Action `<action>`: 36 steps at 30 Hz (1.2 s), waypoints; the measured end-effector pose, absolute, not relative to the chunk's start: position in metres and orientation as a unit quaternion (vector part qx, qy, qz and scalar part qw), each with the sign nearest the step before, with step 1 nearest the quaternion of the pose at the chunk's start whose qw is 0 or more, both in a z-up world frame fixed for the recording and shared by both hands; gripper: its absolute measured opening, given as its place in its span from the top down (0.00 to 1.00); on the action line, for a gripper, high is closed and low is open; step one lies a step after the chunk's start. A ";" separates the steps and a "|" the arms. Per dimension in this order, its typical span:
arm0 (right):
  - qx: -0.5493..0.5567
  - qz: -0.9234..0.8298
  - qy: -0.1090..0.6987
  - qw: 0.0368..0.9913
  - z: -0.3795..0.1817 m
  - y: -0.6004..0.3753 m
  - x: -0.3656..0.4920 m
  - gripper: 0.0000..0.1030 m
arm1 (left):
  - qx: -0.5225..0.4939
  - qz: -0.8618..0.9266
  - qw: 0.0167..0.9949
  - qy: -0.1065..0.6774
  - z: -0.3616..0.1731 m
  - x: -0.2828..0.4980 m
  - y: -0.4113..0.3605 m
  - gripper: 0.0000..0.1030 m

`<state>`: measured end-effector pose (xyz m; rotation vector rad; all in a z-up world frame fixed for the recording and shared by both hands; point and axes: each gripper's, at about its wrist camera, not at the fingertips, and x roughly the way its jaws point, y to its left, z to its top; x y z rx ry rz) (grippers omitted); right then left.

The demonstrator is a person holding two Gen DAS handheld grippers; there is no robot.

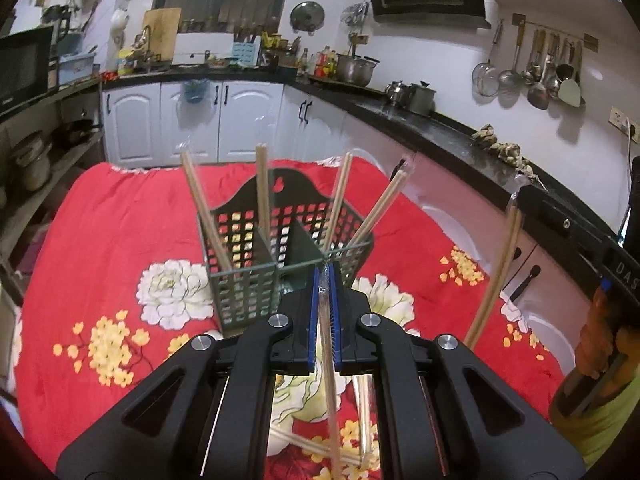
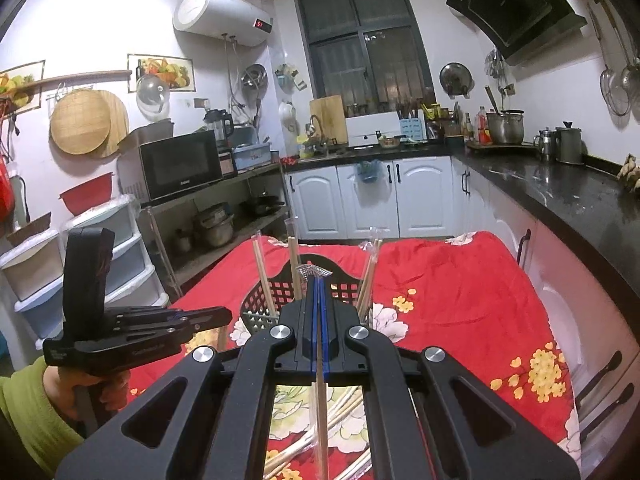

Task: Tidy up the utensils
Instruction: 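Lift chopsticks with the left tool over the caddy while the right tool carries its chopsticks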

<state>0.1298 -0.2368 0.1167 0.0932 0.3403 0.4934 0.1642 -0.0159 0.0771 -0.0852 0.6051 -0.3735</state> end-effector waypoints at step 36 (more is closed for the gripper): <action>0.028 0.251 0.119 0.960 0.163 -0.216 0.144 0.99 | -0.046 -0.196 0.957 0.208 0.147 0.197 -0.026 0.98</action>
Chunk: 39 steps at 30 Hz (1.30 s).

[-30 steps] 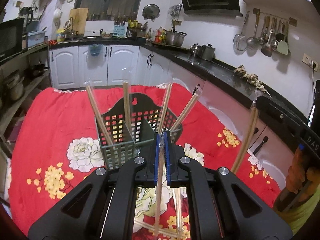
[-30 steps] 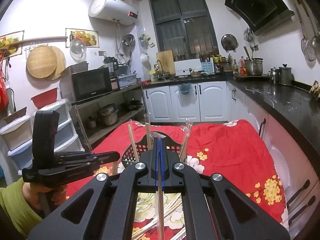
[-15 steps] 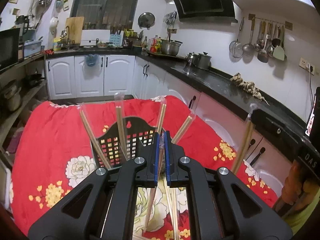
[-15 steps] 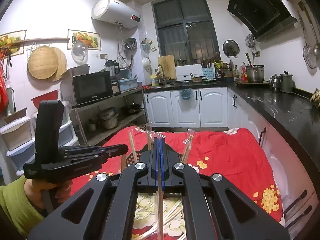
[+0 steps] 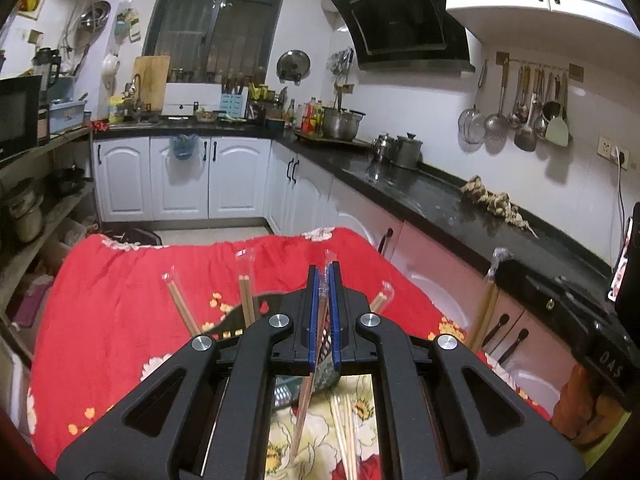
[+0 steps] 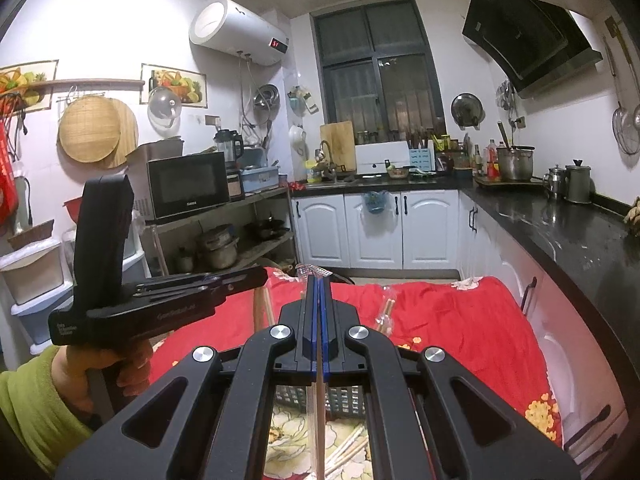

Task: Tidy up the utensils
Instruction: 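Lift chopsticks with the left tool over the caddy while the right tool carries its chopsticks, then lower chopsticks into the caddy compartments and open both tools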

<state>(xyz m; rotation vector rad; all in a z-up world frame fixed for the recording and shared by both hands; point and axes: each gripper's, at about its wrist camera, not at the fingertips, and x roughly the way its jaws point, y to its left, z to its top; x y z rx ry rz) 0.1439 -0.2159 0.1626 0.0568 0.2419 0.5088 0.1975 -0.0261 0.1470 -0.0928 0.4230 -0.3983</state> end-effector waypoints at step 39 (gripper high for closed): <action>0.021 0.214 0.047 0.976 0.194 -0.195 0.234 0.99 | -0.068 -0.129 0.981 0.131 0.177 0.247 0.007 0.98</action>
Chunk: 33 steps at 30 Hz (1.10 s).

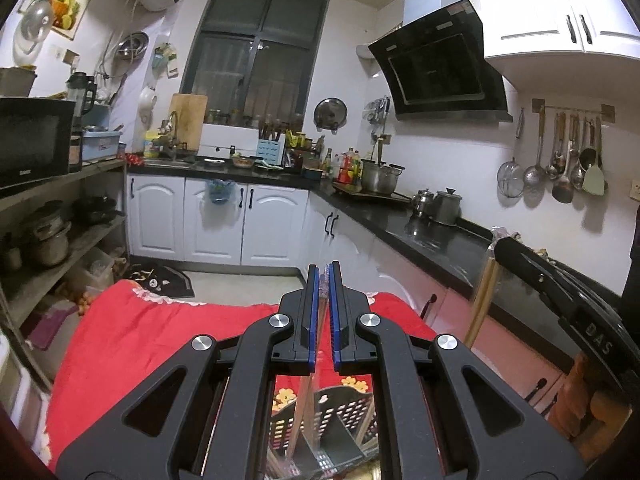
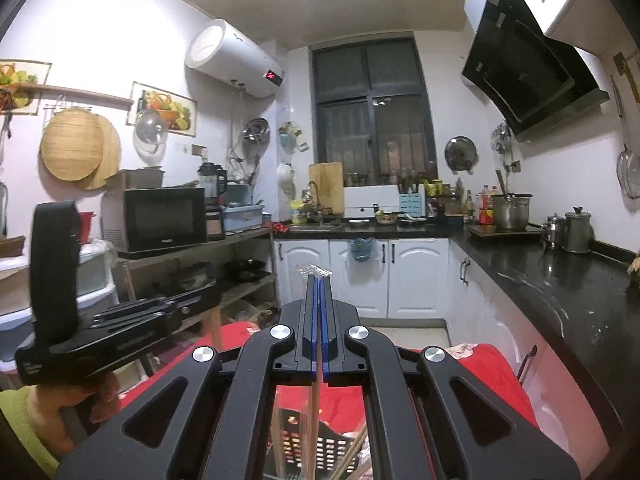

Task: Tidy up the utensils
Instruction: 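Lower chopsticks into the caddy compartments and open both tools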

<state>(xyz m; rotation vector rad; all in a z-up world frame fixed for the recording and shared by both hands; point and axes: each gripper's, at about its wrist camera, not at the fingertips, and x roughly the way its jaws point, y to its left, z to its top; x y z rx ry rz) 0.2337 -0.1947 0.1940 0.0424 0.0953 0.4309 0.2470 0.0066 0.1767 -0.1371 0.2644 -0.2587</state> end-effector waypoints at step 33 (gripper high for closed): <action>0.057 0.199 0.088 0.974 0.153 -0.190 0.273 0.91 | -0.078 -0.118 0.976 0.164 0.126 0.270 0.014 0.95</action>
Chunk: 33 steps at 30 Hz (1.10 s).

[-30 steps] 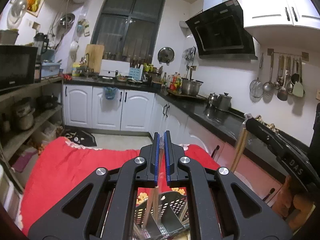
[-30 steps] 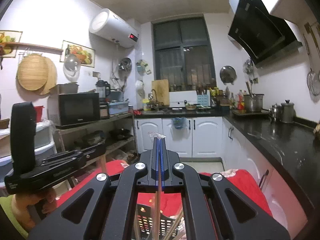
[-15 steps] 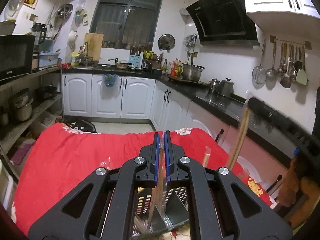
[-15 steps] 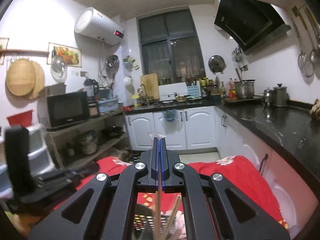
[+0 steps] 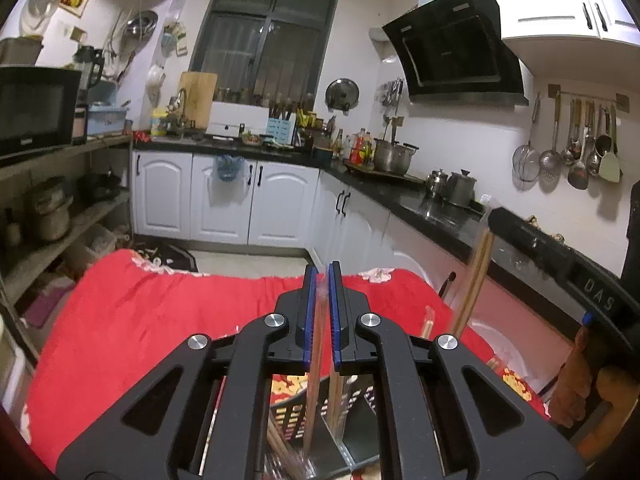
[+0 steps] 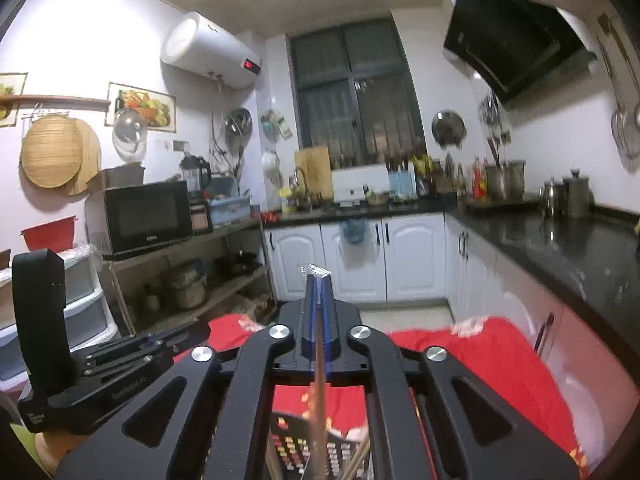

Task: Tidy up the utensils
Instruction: 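Lower chopsticks into the caddy compartments and open both tools, then withdraw both open tools from the caddy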

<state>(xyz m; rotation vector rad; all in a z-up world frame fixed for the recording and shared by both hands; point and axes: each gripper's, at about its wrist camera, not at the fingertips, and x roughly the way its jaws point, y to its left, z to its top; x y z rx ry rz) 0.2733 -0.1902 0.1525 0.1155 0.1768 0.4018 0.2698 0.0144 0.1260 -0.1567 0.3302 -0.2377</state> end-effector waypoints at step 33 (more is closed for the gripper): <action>0.038 0.170 0.153 0.973 0.127 -0.232 0.165 0.14 | -0.076 -0.125 0.967 0.209 0.097 0.176 0.017 0.10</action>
